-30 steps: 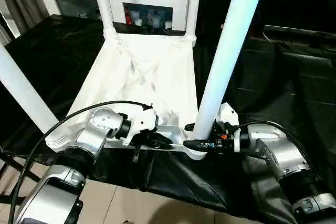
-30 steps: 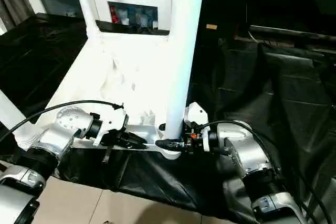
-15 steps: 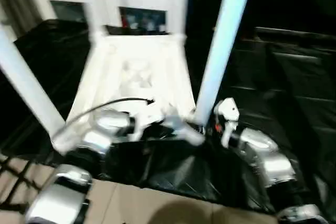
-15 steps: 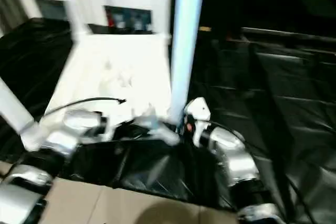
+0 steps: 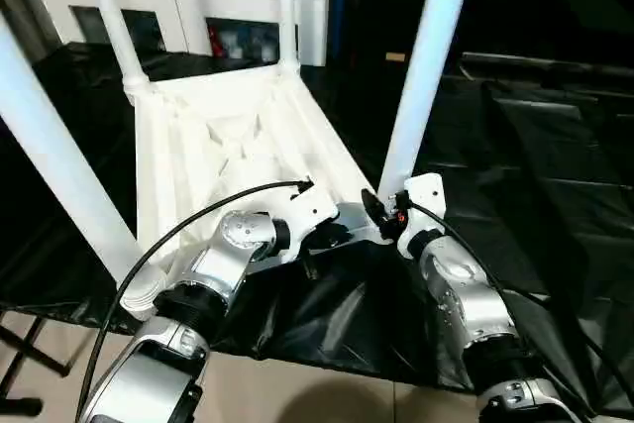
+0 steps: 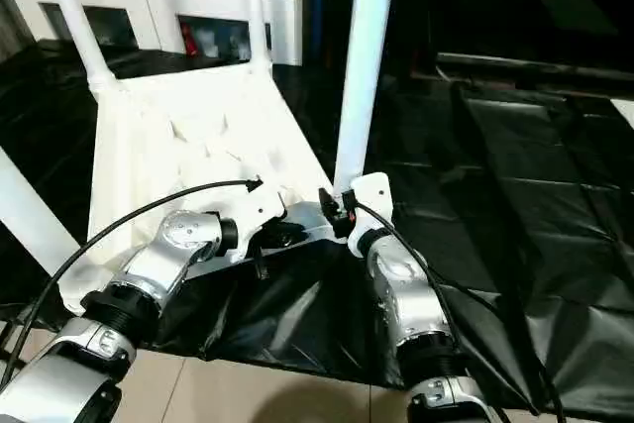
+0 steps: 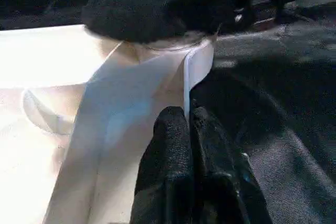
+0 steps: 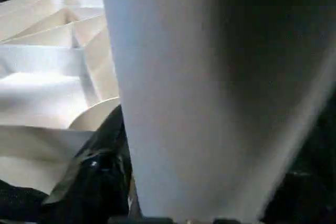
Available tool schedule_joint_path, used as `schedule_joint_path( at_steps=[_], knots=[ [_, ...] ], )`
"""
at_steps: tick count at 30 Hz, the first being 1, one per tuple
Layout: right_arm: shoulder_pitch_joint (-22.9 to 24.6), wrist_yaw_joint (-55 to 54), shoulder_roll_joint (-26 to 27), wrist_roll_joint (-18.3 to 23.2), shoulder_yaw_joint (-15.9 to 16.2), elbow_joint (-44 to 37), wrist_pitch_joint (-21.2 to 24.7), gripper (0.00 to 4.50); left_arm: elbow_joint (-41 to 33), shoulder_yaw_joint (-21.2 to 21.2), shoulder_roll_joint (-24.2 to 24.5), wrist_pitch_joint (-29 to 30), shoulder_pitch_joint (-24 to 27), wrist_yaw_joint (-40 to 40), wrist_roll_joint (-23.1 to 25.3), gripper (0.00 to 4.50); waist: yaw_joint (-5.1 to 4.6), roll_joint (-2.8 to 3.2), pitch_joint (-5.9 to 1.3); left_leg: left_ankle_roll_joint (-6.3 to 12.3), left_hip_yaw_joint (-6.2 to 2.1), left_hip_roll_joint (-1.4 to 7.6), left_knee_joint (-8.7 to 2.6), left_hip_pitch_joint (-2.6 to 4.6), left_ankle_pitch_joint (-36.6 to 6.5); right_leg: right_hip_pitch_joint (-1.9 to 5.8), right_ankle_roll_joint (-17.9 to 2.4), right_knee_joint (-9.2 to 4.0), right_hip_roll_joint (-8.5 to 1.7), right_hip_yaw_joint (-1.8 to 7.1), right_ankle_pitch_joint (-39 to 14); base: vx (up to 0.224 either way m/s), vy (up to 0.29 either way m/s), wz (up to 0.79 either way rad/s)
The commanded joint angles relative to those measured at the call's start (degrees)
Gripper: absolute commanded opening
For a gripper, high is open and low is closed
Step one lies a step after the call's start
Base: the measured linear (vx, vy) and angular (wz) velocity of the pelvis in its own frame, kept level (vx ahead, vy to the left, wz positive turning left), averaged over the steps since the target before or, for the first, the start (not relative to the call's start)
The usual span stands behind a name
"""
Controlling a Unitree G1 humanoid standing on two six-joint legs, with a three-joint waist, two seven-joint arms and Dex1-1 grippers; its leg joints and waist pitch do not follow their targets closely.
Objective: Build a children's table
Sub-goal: Rotate leg to tighten
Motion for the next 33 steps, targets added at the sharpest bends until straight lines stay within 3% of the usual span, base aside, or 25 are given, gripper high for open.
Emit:
schedule_joint_path(
  at_steps=[1,3,5,9,11,12,15,19,26,33],
  knots=[
    [-0.63,7.41,-1.39,0.65,3.65,0.91,0.51,3.1,-0.52,-3.0,0.33,-2.11,1.78,-5.72,-1.06,0.0,0.24,-0.14,-2.05,2.25,-1.26,2.5,-4.31,0.04,-13.23,1.53,-11.77,-5.2,-4.58,2.97,-10.94,0.0,0.0,0.0],
    [-0.61,9.52,-2.26,1.19,3.62,0.68,0.93,3.19,-0.74,-2.95,0.99,-2.21,1.92,-6.67,-1.32,0.0,0.28,-0.14,-2.28,4.0,-1.31,2.46,-4.07,-0.78,-9.35,2.24,-12.78,-4.51,-4.56,2.77,-5.6,0.0,0.0,0.0],
    [-0.31,15.67,-5.31,1.11,5.01,0.12,1.31,3.19,-1.07,-3.22,2.96,-3.33,2.1,-10.09,-2.01,0.0,0.36,-0.08,-2.48,4.87,-1.3,2.46,-3.82,-0.87,-6.53,2.58,-13.65,-3.94,-4.58,2.68,-1.35,0.0,0.0,0.0],
    [1.34,29.2,-9.7,3.65,7.92,-3.11,2.34,3.19,-1.25,-3.77,5.67,-4.56,2.1,-15.1,-2.58,0.0,0.6,0.01,-2.66,7.34,-1.1,2.51,-3.39,-0.72,-4.56,2.82,-15.74,-3.3,-4.52,2.63,5.78,0.0,0.0,0.0],
    [2.06,37.8,-12.77,6.25,9.43,-5.68,4.9,3.19,-0.79,-4.17,7.57,-6.31,1.67,-18.54,-2.59,0.0,1.2,-0.06,-2.61,7.82,-1.05,2.6,-3.39,-0.53,-4.67,2.99,-15.66,-3.33,-4.26,2.4,5.78,0.0,0.0,0.0],
    [2.08,38.16,-12.92,6.35,9.49,-5.79,5.01,2.93,-0.76,-4.18,7.65,-6.39,1.64,-18.7,-2.59,0.0,1.57,0.14,-2.6,7.91,-0.92,2.9,-3.38,-0.38,-4.84,2.71,-15.78,-3.18,-4.29,2.35,5.35,0.0,0.0,0.0],
    [1.53,44.28,-15.35,7.65,10.48,-6.16,6.88,2.81,-0.46,-4.58,9.39,-7.69,1.33,-22.39,-2.91,0.0,2.08,0.14,-2.48,6.53,-0.85,3.13,-3.54,-0.2,-6.56,2.51,-16.2,-3.23,-4.45,2.28,2.91,0.0,0.0,0.0],
    [0.22,49.31,-17.0,8.03,11.51,-5.46,8.15,2.49,0.29,-5.26,11.09,-9.07,0.81,-25.77,-3.26,0.0,2.43,0.1,-2.41,4.35,-0.88,3.05,-3.76,-0.05,-8.61,2.41,-15.29,-3.55,-4.49,2.3,-1.81,0.0,0.0,0.0],
    [-0.94,55.71,-19.0,7.97,14.28,-5.94,10.57,2.35,2.17,-5.39,12.63,-10.76,-0.32,-28.76,-3.21,0.0,2.85,0.08,-2.56,4.53,-0.81,2.99,-3.58,-0.07,-6.48,2.43,-15.41,-3.23,-4.54,2.33,1.1,0.0,0.0,0.0],
    [-0.34,53.11,-17.06,8.43,13.51,-6.18,11.06,2.35,2.86,-4.84,12.01,-10.39,-0.42,-27.27,-3.54,0.0,2.99,0.08,-2.5,4.07,-0.82,2.99,-3.61,-0.08,-7.08,2.38,-15.03,-3.39,-4.63,2.32,-0.68,0.0,0.0,0.0]
  ],
)
